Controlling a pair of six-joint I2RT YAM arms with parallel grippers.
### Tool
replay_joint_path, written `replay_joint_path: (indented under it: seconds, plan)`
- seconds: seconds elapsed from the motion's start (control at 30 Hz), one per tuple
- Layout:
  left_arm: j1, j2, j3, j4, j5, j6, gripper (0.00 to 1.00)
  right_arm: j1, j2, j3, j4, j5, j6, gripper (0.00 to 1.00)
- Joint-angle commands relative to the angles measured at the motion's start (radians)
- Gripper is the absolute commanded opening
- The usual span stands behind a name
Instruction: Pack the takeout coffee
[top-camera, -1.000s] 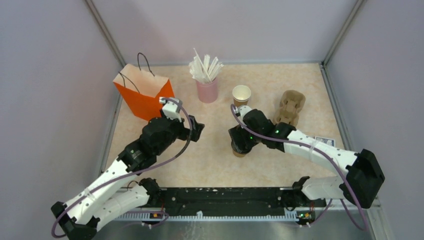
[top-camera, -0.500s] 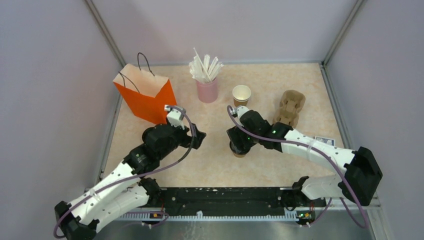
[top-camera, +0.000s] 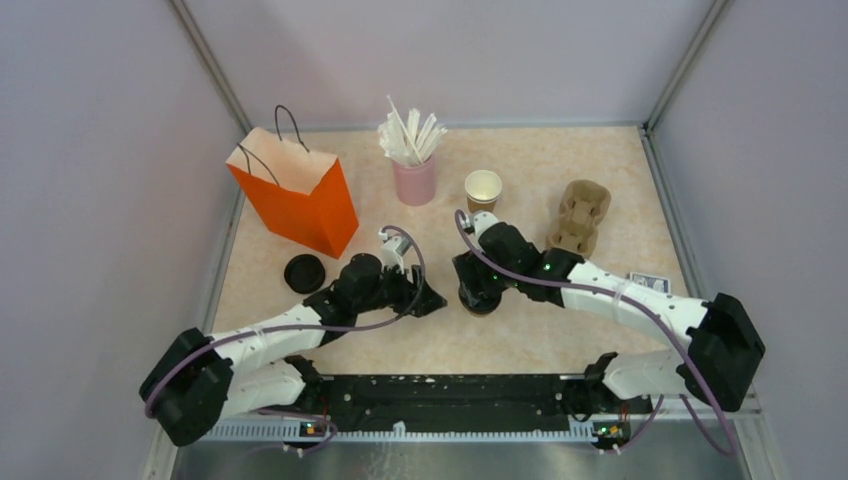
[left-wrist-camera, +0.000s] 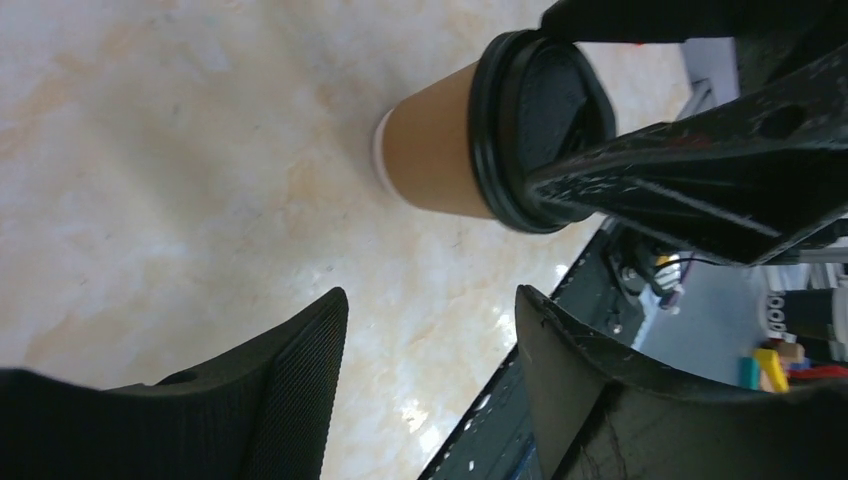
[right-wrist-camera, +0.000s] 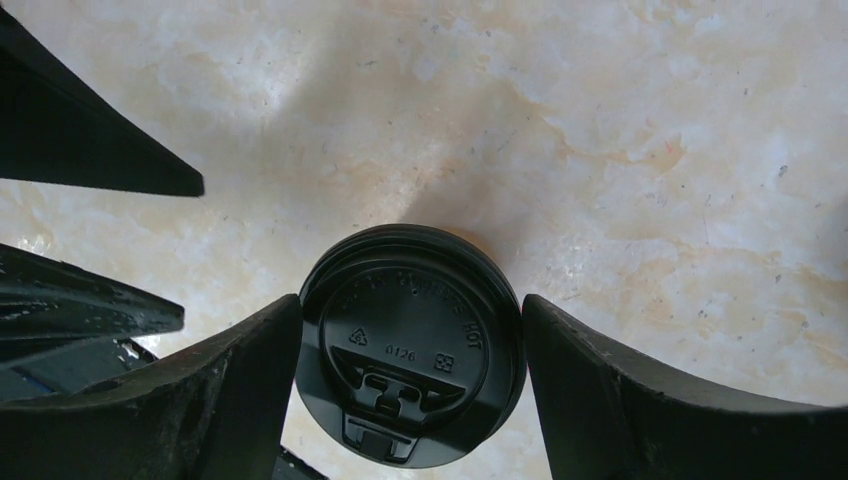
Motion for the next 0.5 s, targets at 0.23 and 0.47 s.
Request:
replay_joint_path:
  seconds: [0.23,0.47]
  plan:
    - [0.004,0.186,-0.004,0.371,0.064,-0.090,0.66,0.013,-0.050,-0.072,0.032,0.053,0.033,0.83]
    - [0.003,0.235,0.019,0.404,0.087,-0.088,0.67,0.013,-0.152,-0.015,-0.043,0.102,0.067,0.87]
